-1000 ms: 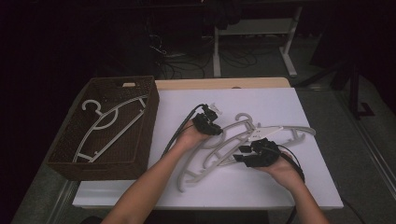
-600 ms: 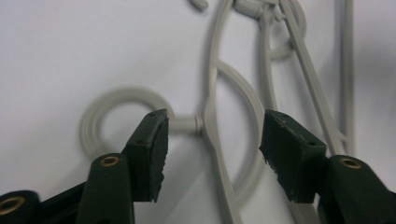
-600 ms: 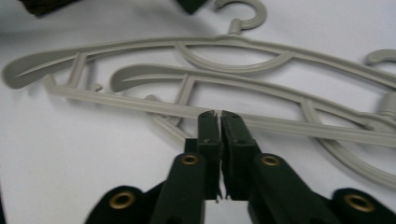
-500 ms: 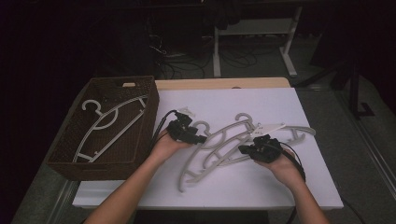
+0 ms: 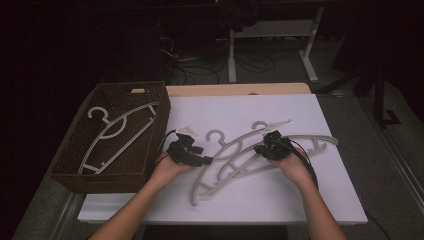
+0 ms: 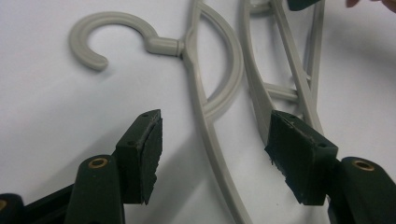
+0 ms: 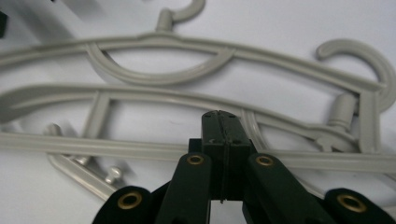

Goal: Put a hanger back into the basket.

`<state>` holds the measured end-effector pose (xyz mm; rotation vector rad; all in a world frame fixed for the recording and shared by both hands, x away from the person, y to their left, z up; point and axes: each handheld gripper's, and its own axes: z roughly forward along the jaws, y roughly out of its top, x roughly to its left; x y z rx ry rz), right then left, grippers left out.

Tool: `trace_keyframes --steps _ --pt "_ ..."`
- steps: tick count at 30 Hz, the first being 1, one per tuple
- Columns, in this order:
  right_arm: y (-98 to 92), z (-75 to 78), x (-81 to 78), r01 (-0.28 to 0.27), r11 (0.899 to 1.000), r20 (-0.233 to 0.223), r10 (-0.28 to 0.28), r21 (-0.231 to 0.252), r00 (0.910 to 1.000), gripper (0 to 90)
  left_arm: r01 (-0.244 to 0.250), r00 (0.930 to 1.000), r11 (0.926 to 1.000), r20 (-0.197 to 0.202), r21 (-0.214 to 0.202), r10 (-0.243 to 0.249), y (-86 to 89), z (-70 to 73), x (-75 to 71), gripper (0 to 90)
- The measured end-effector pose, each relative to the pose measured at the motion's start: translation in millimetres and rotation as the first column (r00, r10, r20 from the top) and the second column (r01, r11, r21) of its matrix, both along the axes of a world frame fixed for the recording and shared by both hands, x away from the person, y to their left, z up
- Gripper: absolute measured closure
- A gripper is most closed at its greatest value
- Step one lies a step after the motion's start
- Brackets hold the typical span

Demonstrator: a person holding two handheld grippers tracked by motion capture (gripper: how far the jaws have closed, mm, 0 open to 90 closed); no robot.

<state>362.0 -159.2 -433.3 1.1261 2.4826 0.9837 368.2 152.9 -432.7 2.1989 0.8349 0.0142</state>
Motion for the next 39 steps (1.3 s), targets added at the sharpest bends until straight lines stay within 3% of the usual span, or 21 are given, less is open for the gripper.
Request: trace_keyframes --steps 3,14,28,36,39 --pt "1.2 -6.5 1.0 -0.006 1.000 -0.014 0.006 -0.028 0.9999 89.6 0.008 1.0000 0.9998 -0.006 0.016 -0.008 -2.4 -3.2 0.3 36.1" --pt "3.0 -7.7 1.2 0.003 0.999 -0.027 -0.004 -0.043 0.9996 89.8 0.050 0.9986 0.9953 -0.021 0.083 -0.048 -18.0 -16.2 -1.4 36.3" --pt "3.5 -9.5 0.7 0.003 0.998 -0.040 -0.005 -0.058 0.9992 89.9 0.066 0.9977 0.9900 0.009 0.125 -0.067 -26.4 -17.6 -5.2 37.2" --pt "3.5 -10.2 1.1 0.001 0.998 -0.042 -0.004 -0.057 0.9991 90.0 0.075 0.9967 0.9880 0.020 0.135 -0.079 -32.8 -17.4 -2.8 51.2" --pt "3.6 -10.2 1.1 0.002 0.998 -0.042 -0.004 -0.057 0.9991 90.0 0.063 0.9973 0.9886 0.029 0.137 -0.068 -33.5 -17.8 -1.6 60.6"
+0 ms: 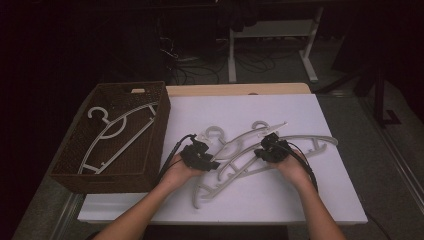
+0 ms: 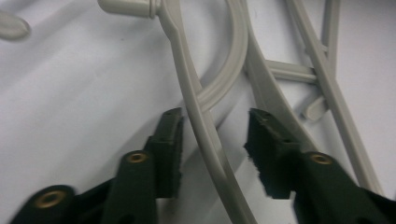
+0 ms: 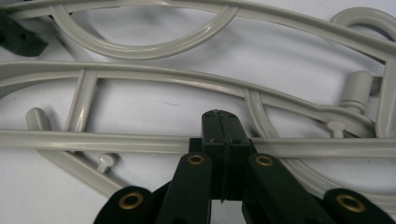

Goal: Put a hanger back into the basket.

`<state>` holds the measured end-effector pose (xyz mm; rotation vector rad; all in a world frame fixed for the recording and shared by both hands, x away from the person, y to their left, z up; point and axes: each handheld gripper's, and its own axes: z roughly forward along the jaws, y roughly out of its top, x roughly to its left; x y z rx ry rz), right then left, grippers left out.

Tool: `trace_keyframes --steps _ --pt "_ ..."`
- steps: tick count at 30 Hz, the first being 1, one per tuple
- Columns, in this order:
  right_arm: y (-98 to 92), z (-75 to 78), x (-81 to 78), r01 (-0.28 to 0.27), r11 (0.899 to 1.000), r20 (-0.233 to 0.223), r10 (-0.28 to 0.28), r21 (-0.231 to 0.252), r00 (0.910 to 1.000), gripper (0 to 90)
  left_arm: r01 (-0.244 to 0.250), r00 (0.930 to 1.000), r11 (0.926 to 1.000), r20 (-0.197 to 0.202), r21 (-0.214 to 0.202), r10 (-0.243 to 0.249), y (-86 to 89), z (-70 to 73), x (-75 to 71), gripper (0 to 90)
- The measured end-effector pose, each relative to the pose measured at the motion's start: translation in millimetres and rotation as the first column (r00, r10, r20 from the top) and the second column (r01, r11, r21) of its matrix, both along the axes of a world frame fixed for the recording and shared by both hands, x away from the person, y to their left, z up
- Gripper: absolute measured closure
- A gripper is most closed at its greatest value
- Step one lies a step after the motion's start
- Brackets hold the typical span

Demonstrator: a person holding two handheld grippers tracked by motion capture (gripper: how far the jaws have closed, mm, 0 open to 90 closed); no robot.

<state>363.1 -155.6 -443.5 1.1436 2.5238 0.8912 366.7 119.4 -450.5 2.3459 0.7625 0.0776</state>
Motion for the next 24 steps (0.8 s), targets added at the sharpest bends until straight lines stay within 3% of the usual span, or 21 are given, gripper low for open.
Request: trace_keyframes --steps 5,8,11,13,19,22,24 --pt "-0.3 -0.5 0.3 0.000 1.000 -0.001 0.000 0.003 1.0000 90.0 -0.010 0.9999 0.9998 0.006 0.019 0.010 -3.1 0.3 1.8 72.4" --pt "-0.3 -0.4 0.3 0.002 1.000 -0.002 -0.002 0.005 1.0000 90.0 -0.021 0.9998 0.9993 0.004 0.032 0.021 -4.7 1.5 1.7 73.6" --pt "-0.6 -0.2 0.1 0.003 1.000 -0.001 -0.003 0.008 1.0000 89.9 -0.058 0.9982 0.9982 -0.017 0.018 0.058 -4.2 1.9 3.5 75.6" --pt "-1.3 0.8 0.0 0.003 1.000 -0.001 -0.003 0.015 1.0000 89.9 -0.092 0.9957 0.9958 -0.008 0.007 0.092 -3.4 2.5 5.3 77.6" --pt "-5.0 4.7 0.0 0.010 1.000 0.005 -0.010 0.027 0.9999 89.8 -0.121 0.9926 0.9927 -0.015 0.004 0.121 -3.4 1.2 12.7 80.2" --pt "-8.3 11.8 -3.9 0.012 0.998 0.031 -0.014 0.058 0.9994 88.1 -0.127 0.9919 0.9919 -0.011 0.007 0.127 -2.1 3.5 15.9 81.9" --pt "-11.9 18.4 -8.2 0.010 0.996 0.043 -0.014 0.088 0.9990 81.4 -0.138 0.9904 0.9904 0.001 0.002 0.138 -0.3 7.1 17.7 82.0"
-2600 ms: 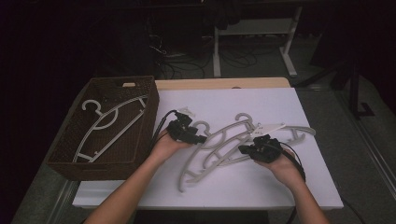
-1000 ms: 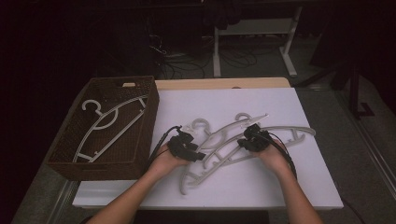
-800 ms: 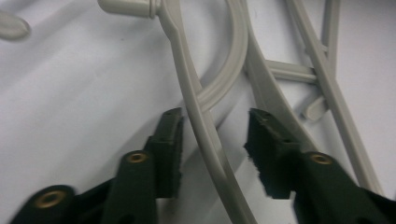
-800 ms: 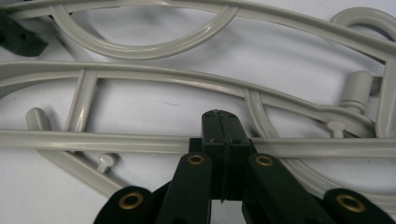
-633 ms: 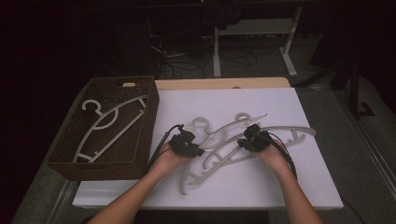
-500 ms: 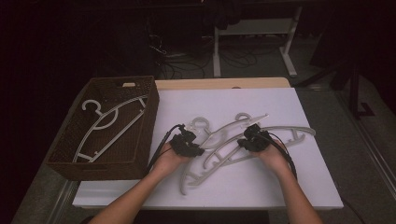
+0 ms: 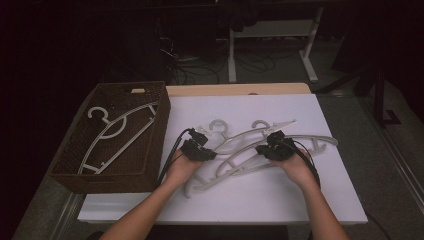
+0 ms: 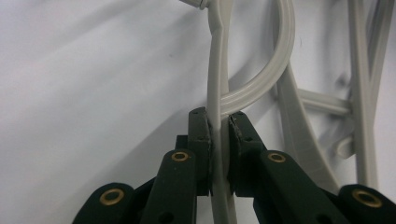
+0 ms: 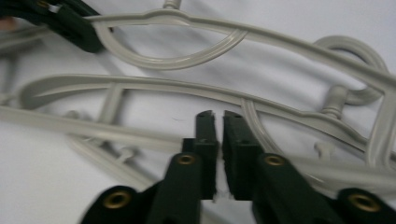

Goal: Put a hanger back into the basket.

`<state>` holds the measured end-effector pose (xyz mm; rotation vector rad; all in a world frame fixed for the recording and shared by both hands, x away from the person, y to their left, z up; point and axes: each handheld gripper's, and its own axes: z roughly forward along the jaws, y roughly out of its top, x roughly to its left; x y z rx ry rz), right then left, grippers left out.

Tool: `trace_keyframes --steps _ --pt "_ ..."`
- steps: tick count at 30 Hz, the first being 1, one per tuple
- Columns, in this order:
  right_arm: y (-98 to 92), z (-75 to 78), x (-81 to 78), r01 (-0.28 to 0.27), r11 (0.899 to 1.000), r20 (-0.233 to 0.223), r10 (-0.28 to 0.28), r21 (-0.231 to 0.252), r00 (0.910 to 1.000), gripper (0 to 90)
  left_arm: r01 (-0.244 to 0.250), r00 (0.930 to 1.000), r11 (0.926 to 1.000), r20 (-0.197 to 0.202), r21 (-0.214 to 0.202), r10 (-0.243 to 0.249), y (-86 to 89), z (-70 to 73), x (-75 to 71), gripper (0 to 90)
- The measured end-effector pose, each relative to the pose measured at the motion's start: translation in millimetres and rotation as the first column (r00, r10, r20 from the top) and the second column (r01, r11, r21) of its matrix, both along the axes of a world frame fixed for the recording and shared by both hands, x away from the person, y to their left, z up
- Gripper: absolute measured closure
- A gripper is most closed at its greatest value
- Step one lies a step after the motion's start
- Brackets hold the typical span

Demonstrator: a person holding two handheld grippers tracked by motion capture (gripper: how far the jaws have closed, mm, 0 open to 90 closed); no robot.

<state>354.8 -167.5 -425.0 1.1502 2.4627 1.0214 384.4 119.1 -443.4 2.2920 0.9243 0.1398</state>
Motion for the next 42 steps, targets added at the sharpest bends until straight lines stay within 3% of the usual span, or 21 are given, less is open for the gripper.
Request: trace_keyframes --steps 5,13,19,23,26,29,35,39,42 --pt "-10.2 12.0 -13.2 -0.018 0.999 0.005 0.018 0.049 0.9998 69.1 -0.022 0.9995 0.9992 0.024 -0.032 0.023 5.3 16.1 3.9 82.1" --pt "-21.7 17.6 -32.7 -0.026 0.996 0.003 0.026 0.086 0.9997 48.8 -0.010 0.9965 0.9971 0.082 -0.076 0.016 9.1 61.3 3.0 82.1" --pt "-30.7 15.0 -42.5 -0.016 0.995 0.002 0.015 0.096 0.9999 38.2 0.012 0.9908 0.9979 0.135 -0.064 -0.003 15.9 105.2 -1.3 82.2" --pt "-34.9 15.1 -41.9 0.013 0.995 0.011 -0.014 0.103 0.9998 29.8 0.023 0.9863 0.9993 0.164 -0.028 -0.018 29.5 132.6 -0.7 82.2" --pt "-35.7 14.7 -41.0 0.018 0.994 0.018 -0.021 0.107 0.9996 25.6 0.019 0.9822 0.9998 0.187 -0.007 -0.018 46.5 148.1 2.1 82.2" --pt "-34.2 13.5 -39.8 0.019 0.994 0.025 -0.022 0.109 0.9995 22.0 0.017 0.9798 0.9997 0.200 -0.019 -0.013 69.0 159.3 5.9 82.2" --pt "-28.8 11.4 -38.4 0.005 0.996 0.025 -0.008 0.095 0.9997 14.2 -0.059 0.9716 0.9982 0.230 0.011 0.055 126.2 171.1 15.7 82.2" --pt "-27.6 9.0 -37.6 0.018 0.997 0.017 -0.019 0.080 0.9997 13.6 -0.130 0.9603 0.9911 0.253 0.029 0.118 170.2 174.6 22.0 82.1" --pt "-27.8 8.2 -36.9 0.020 0.997 0.020 -0.021 0.076 0.9996 13.4 -0.187 0.9500 0.9810 0.263 0.050 0.168 202.1 174.4 25.7 82.1"
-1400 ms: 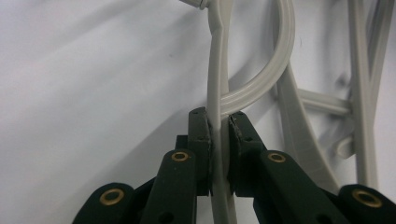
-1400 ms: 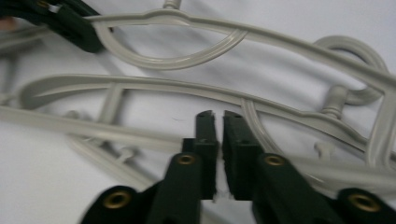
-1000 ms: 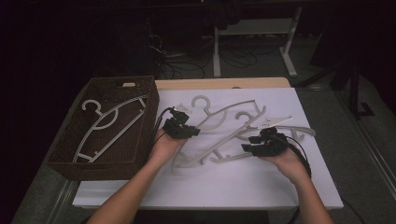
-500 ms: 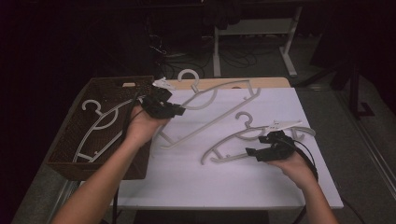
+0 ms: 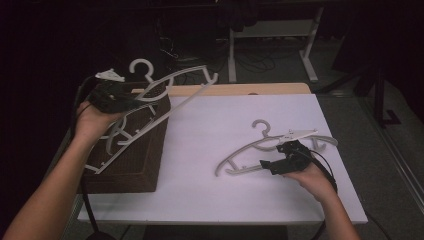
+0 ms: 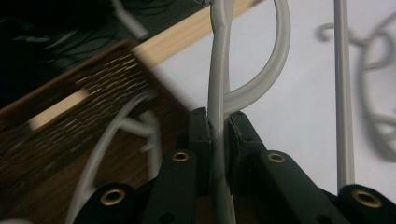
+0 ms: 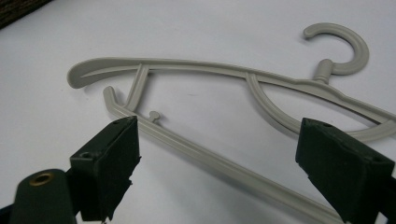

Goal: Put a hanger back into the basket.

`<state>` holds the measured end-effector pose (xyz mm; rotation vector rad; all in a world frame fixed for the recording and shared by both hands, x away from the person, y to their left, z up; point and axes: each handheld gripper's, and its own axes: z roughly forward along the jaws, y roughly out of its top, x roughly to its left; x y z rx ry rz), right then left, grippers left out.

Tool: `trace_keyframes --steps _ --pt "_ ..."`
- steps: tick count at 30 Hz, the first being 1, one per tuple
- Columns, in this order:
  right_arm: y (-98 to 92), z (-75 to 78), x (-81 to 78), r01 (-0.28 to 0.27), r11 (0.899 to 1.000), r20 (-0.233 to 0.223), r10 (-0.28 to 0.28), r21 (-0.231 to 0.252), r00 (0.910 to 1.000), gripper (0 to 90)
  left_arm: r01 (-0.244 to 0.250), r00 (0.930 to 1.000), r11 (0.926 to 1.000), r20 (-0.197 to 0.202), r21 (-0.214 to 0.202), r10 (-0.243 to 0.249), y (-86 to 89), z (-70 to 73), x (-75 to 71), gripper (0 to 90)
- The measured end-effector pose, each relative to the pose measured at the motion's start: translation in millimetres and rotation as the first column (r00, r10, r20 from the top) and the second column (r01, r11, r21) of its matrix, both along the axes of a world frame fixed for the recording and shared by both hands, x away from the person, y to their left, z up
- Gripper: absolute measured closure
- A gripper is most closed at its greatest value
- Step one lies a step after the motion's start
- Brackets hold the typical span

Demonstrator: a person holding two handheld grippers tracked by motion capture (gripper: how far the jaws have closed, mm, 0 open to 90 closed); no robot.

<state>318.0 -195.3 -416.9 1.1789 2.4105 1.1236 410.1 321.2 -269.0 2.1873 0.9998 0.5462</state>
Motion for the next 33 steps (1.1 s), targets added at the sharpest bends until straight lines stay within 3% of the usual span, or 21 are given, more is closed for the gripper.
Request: trace_keyframes --steps 7,17,23,33 --pt "0.2 -2.4 1.4 0.010 1.000 -0.012 -0.010 -0.002 0.9999 13.4 -0.092 0.9958 0.9945 0.007 0.051 0.091 60.9 -7.4 0.3 82.1" --pt "4.8 -6.8 2.5 0.012 1.000 -0.027 -0.013 -0.018 0.9995 13.4 -0.182 0.9832 0.9821 -0.008 0.049 0.182 118.8 -24.7 -7.4 82.2" --pt "4.4 -7.3 2.9 0.017 1.000 -0.027 -0.017 -0.018 0.9995 13.5 -0.218 0.9742 0.9732 -0.042 0.073 0.222 128.8 -41.7 -7.6 82.1" --pt "1.6 -7.8 2.4 0.021 1.000 -0.029 -0.021 -0.017 0.9993 13.5 -0.235 0.9612 0.9630 -0.117 0.133 0.250 119.8 -78.2 -3.3 81.9"
